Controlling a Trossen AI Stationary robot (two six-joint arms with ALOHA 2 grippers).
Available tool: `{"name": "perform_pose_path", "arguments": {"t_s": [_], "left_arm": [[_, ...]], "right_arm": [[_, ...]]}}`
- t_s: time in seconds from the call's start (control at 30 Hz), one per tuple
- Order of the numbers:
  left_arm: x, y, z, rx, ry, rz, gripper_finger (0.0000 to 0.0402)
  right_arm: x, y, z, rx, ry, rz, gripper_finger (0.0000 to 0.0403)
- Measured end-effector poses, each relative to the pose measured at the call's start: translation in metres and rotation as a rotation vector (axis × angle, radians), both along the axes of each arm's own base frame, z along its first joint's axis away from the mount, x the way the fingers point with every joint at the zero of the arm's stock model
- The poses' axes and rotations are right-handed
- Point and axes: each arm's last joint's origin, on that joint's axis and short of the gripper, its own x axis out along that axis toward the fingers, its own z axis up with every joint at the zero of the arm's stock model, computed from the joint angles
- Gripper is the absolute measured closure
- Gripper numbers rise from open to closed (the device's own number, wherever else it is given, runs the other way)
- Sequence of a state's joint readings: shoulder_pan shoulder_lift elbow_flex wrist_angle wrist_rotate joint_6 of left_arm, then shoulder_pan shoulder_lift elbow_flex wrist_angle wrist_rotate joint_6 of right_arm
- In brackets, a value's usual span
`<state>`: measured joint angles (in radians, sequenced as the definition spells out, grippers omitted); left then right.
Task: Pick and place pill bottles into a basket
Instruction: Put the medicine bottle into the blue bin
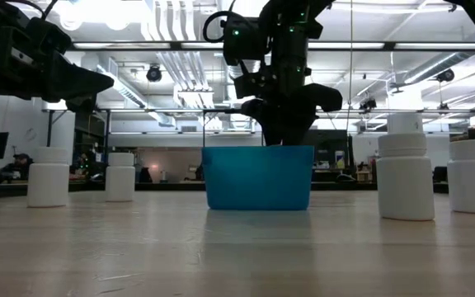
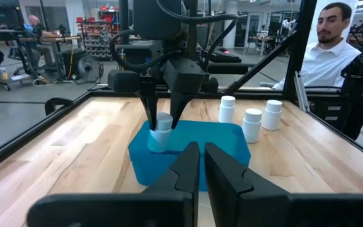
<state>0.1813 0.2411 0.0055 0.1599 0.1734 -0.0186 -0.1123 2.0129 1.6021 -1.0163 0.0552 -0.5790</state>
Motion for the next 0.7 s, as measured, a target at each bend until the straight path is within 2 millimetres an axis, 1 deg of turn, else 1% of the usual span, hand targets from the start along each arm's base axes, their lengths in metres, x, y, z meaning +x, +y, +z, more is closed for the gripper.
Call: {"name": "perform_pose_path", "arguments": {"t_s": [0.2, 0.5, 0.7], "left_arm": [[0.0, 0.0, 0.0, 0.0, 0.0, 0.0, 0.0394], [0.0, 0.0, 0.0, 0.0, 0.0, 0.0, 0.0394], [0.0, 0.0, 0.0, 0.0, 0.0, 0.0, 0.0394]], "right_arm": [[0.0, 0.0003, 0.0, 0.01, -0.001, -0.005, 0.0235], [-0.0001, -0.0007, 0.0, 0.029, -0.005, -0.023, 0.0194], [-0.0001, -0.0009, -0.0001, 0.029, -0.004, -0.022, 0.0188]]}}
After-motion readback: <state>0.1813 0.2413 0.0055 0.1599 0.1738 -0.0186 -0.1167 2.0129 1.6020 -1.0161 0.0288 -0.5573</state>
